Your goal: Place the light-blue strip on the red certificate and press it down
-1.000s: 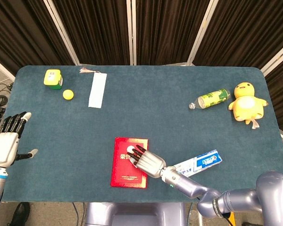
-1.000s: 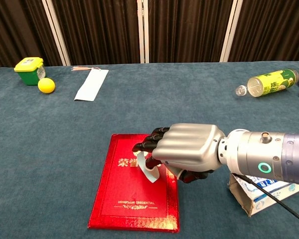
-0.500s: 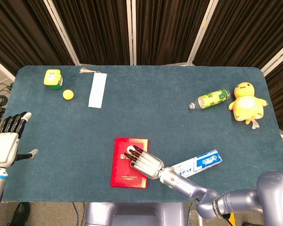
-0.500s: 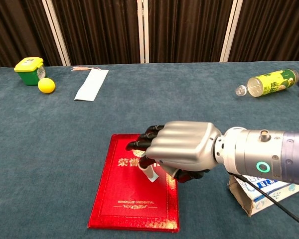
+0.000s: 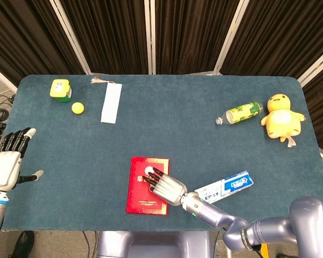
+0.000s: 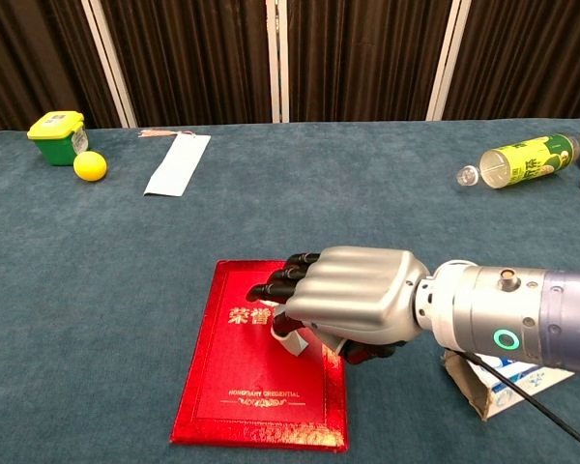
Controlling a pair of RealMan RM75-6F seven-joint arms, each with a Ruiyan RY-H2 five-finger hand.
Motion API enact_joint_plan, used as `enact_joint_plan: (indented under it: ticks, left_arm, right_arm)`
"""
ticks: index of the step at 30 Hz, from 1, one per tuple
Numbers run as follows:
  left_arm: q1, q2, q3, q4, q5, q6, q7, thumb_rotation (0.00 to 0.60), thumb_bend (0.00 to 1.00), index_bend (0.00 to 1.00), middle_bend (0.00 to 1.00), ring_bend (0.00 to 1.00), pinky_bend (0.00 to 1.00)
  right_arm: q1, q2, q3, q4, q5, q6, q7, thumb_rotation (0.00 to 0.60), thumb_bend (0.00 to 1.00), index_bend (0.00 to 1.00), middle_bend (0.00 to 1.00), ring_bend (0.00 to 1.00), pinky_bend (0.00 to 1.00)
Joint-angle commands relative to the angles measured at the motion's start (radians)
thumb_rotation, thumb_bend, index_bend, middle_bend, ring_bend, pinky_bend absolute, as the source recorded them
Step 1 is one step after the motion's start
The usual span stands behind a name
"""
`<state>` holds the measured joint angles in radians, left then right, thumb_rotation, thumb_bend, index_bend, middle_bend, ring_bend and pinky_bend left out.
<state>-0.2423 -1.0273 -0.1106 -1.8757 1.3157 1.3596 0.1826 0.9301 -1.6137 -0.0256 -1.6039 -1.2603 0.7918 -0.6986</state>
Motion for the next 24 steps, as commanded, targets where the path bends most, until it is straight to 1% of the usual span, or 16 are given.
enact_joint_plan:
  ticks: [1,7,10,16,19,20,22,24]
  left_arm:
    - [0.0,0.0,0.0,0.001,-0.001,0.0,0.001,0.6,0.0,0.0,0.0,0.0,0.0]
    - [0.0,-0.002,-0.001,0.004,-0.005,-0.002,0.003,0.6,0.0,0.0,0.0,0.0,0.0]
    - [0.0,-0.003,-0.001,0.006,-0.008,-0.002,0.005,0.6,0.0,0.0,0.0,0.0,0.0]
    - [0.004,-0.005,0.002,0.006,-0.01,0.002,0.013,0.6,0.0,0.0,0.0,0.0,0.0]
    - [0.013,-0.004,0.008,0.005,-0.005,0.01,0.012,0.6,0.0,0.0,0.0,0.0,0.0]
    - [0.017,-0.003,0.011,0.004,-0.003,0.013,0.011,0.6,0.0,0.0,0.0,0.0,0.0]
    - [0.026,-0.001,0.019,0.004,0.003,0.022,0.007,0.6,0.0,0.0,0.0,0.0,0.0]
    - [0.038,0.0,0.028,0.006,0.013,0.032,0.003,0.6,0.0,0.0,0.0,0.0,0.0]
  right_arm:
    - [-0.001,0.005,0.003,-0.008,-0.009,0.007,0.004,0.6,0.97,0.4,0.0,0.0,0.0]
    - [-0.007,0.052,0.025,-0.063,-0.042,0.043,0.03,0.6,0.97,0.4,0.0,0.0,0.0]
    - [-0.014,0.097,0.036,-0.109,-0.066,0.071,0.041,0.6,0.97,0.39,0.0,0.0,0.0]
    - [-0.058,0.243,0.023,-0.22,-0.133,0.152,0.059,0.6,0.96,0.35,0.0,0.0,0.0]
    - [-0.116,0.341,-0.004,-0.263,-0.188,0.234,0.105,0.6,0.92,0.29,0.0,0.0,0.0]
    - [-0.141,0.376,-0.015,-0.272,-0.209,0.269,0.129,0.6,0.86,0.25,0.0,0.0,0.0]
    - [-0.199,0.438,-0.036,-0.278,-0.245,0.35,0.186,0.6,0.7,0.19,0.0,0.0,0.0]
    - [-0.263,0.487,-0.054,-0.273,-0.267,0.431,0.254,0.6,0.39,0.11,0.0,0.0,0.0]
